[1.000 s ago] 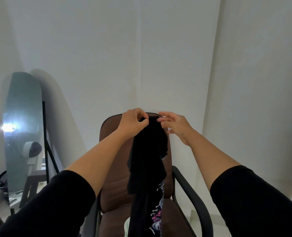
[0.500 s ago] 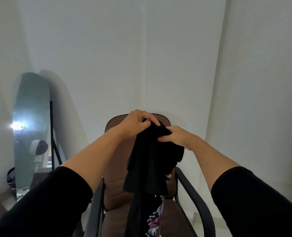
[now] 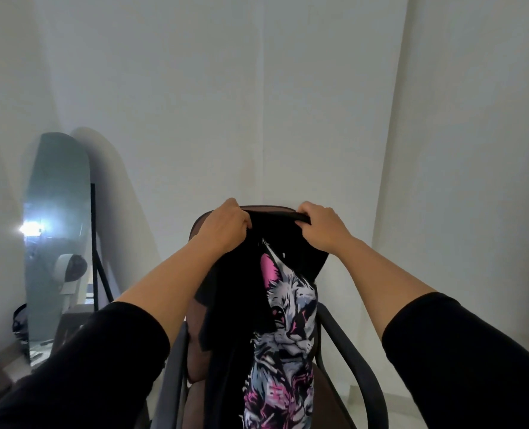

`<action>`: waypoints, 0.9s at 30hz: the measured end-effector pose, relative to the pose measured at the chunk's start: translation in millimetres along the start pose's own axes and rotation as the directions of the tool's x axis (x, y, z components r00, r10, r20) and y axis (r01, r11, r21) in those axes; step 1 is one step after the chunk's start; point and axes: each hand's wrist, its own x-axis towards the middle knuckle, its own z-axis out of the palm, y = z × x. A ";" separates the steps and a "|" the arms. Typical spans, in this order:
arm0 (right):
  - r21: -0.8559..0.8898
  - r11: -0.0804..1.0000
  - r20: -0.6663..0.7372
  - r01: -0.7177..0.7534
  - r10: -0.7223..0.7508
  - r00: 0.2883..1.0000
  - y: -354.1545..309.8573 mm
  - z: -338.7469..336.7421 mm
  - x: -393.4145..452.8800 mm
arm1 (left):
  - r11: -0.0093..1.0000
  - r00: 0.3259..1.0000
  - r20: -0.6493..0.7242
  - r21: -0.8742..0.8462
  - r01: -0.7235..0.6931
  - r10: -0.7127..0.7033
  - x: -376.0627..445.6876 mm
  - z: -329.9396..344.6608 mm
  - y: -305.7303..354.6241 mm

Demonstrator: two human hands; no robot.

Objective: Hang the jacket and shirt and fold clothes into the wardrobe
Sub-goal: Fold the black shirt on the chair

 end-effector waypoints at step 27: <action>0.294 0.954 0.048 -0.058 0.046 0.998 16.2 -12.0 9.1 | 0.904 0.939 -0.234 -0.402 0.143 -0.253 -4.2 18.8 0.1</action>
